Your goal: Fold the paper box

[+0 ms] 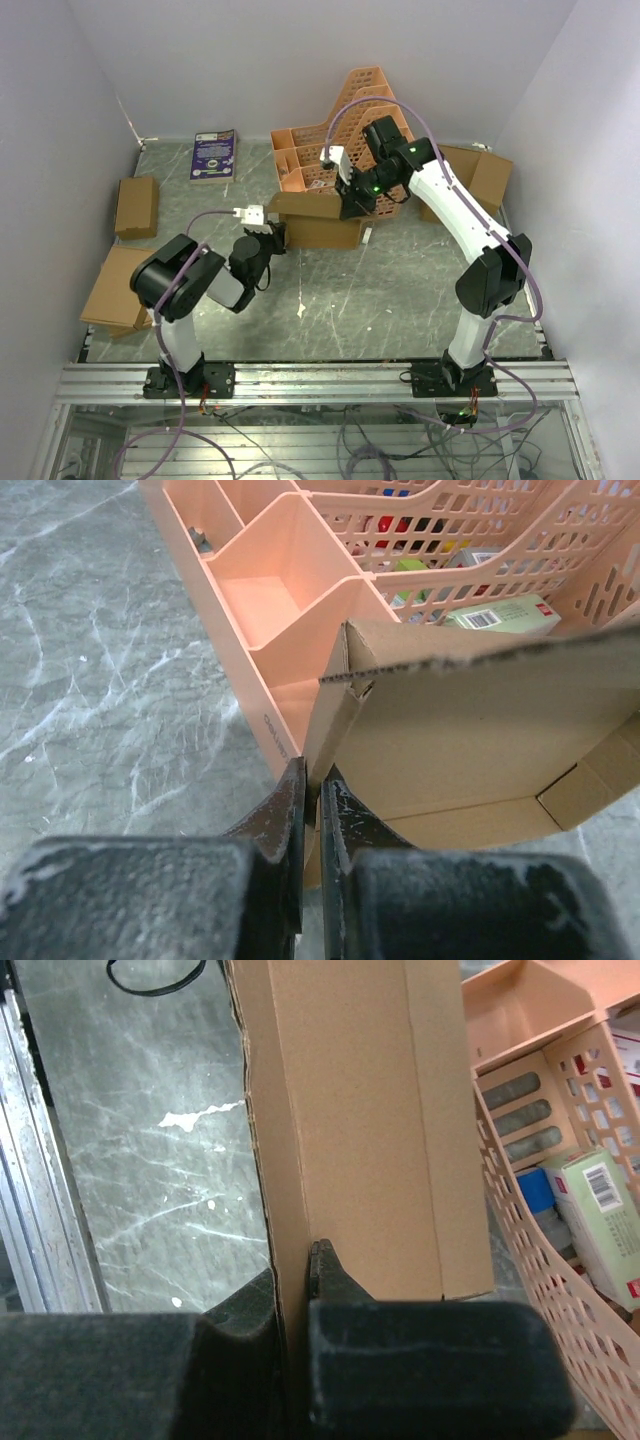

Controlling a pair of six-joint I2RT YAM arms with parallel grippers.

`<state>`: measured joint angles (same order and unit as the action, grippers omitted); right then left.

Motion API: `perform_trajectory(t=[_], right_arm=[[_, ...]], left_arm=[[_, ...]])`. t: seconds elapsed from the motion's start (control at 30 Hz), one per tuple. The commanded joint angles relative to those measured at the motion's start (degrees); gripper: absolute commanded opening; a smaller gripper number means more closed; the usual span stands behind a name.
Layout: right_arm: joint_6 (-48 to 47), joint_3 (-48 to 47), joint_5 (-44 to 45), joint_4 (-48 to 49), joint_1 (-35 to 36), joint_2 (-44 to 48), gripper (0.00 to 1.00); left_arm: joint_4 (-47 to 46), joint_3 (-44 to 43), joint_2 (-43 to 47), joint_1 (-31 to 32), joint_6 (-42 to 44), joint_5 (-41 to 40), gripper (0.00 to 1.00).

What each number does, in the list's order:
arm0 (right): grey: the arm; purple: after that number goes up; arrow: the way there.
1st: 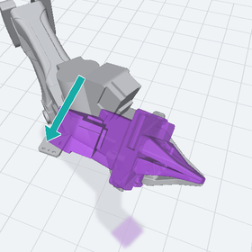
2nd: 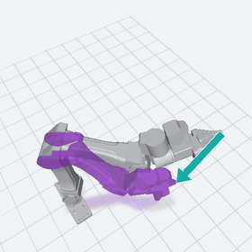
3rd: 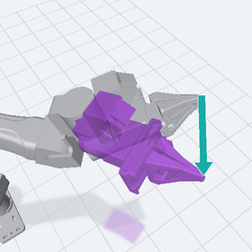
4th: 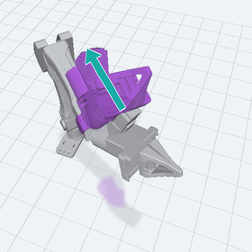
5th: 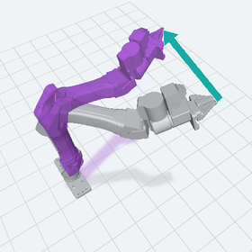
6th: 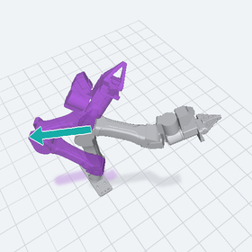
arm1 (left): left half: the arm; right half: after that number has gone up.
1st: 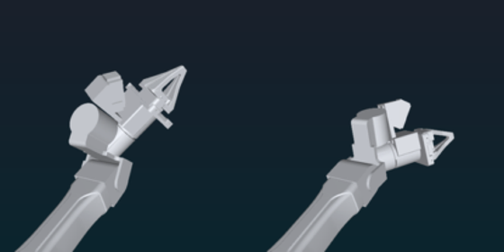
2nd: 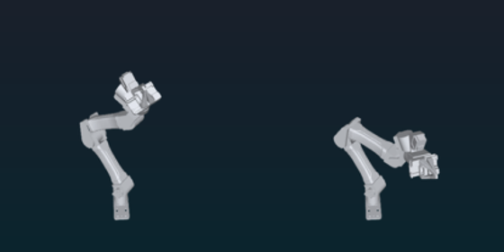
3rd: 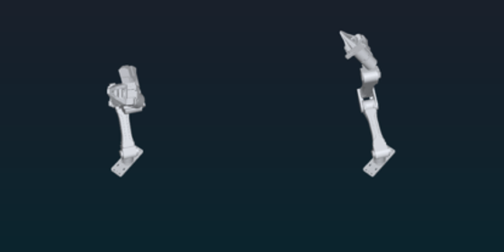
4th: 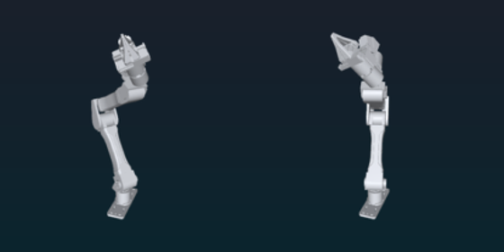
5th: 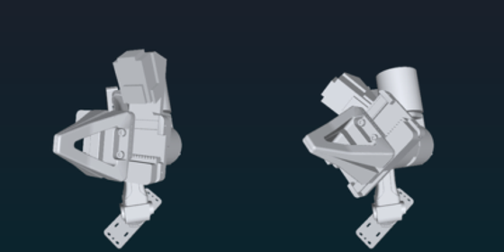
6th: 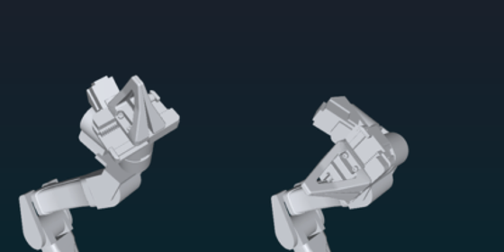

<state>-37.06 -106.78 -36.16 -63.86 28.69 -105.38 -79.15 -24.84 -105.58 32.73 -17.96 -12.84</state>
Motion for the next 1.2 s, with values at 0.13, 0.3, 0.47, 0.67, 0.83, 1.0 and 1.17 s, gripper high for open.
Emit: perform_trajectory(t=[0.13, 0.3, 0.47, 0.67, 0.83, 1.0, 1.17], right_arm=[[12.7, -6.0, -0.7, 7.3, 3.1, 1.8, 0.05], [14.9, -4.4, 0.9, 8.7, 3.8, 3.2, 0.20], [14.2, 4.5, -0.1, 11.1, 3.9, 5.5, 0.28], [14.7, 20.0, -1.3, 19.6, 4.3, 10.8, 0.40], [14.4, 29.1, -3.0, 25.8, 4.3, 13.2, 0.30], [17.4, 33.2, -5.5, 29.4, 4.3, 13.1, 0.01], [19.7, 35.3, -8.4, 31.3, 4.0, 13.3, 0.00]], left_arm=[[33.3, -5.3, 16.8, 1.5, -6.7, 10.6, 0.07], [54.4, -9.3, 24.3, 1.5, -8.7, 15.0, 0.07], [71.4, -14.7, 26.0, 1.5, -7.5, 18.4, 0.07], [89.2, -22.9, 22.4, 1.5, -5.7, 17.8, 0.07], [95.8, -27.0, 19.0, 1.5, -3.7, 19.1, 0.08], [95.8, -28.2, 16.6, 1.6, -2.1, 19.7, 0.15], [94.2, -27.6, 16.4, 2.7, -0.3, 19.9, 0.18]])
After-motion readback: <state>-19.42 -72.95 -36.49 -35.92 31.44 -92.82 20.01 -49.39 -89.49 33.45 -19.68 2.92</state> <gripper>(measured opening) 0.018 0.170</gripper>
